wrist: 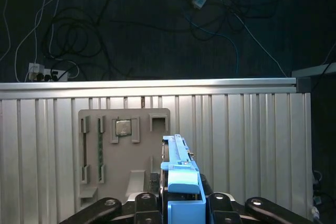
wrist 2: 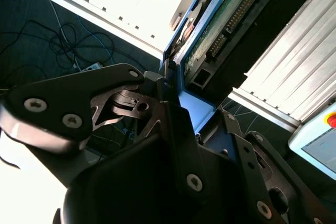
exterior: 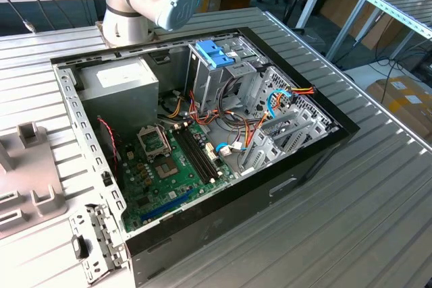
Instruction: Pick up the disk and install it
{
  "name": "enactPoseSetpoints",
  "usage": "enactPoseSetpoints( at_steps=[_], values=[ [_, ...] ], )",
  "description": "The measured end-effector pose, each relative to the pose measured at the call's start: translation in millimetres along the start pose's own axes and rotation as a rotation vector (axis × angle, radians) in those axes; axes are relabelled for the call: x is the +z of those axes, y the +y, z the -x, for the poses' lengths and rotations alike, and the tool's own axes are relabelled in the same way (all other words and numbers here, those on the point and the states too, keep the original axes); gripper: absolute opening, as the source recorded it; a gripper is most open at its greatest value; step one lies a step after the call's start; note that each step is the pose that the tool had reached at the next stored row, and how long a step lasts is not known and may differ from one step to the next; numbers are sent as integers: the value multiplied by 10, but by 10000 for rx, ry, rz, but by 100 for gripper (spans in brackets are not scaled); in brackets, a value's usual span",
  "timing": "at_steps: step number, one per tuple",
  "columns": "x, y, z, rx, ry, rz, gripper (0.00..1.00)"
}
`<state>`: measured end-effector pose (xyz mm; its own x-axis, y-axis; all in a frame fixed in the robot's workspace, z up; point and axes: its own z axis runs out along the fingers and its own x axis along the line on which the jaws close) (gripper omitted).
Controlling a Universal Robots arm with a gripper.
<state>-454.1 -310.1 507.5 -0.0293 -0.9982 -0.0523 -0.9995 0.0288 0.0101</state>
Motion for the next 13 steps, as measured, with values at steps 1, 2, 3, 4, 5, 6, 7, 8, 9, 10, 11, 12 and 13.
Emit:
enactPoseSetpoints(
  at_steps=[1,2,3,4,5,6,7,8,9,10,11,12,13],
  values=[
    [0,-3,0,0,0,0,37],
    [0,-9,0,0,0,1,37],
    [-1,-27,1,0,0,1,37],
    [0,-36,0,0,0,1,37],
    [-1,-37,0,0,0,1,37],
    [-1,-37,0,0,0,1,37],
    [0,-38,0,0,0,0,37],
    [-1,-38,0,0,0,1,37],
    [-1,-38,0,-1,0,1,37],
    [-1,-39,0,0,0,1,37],
    [-1,-55,-3,0,1,1,37],
    [-2,-75,-14,-1,0,1,37],
    [-1,-76,-15,-1,0,0,37]
  ],
)
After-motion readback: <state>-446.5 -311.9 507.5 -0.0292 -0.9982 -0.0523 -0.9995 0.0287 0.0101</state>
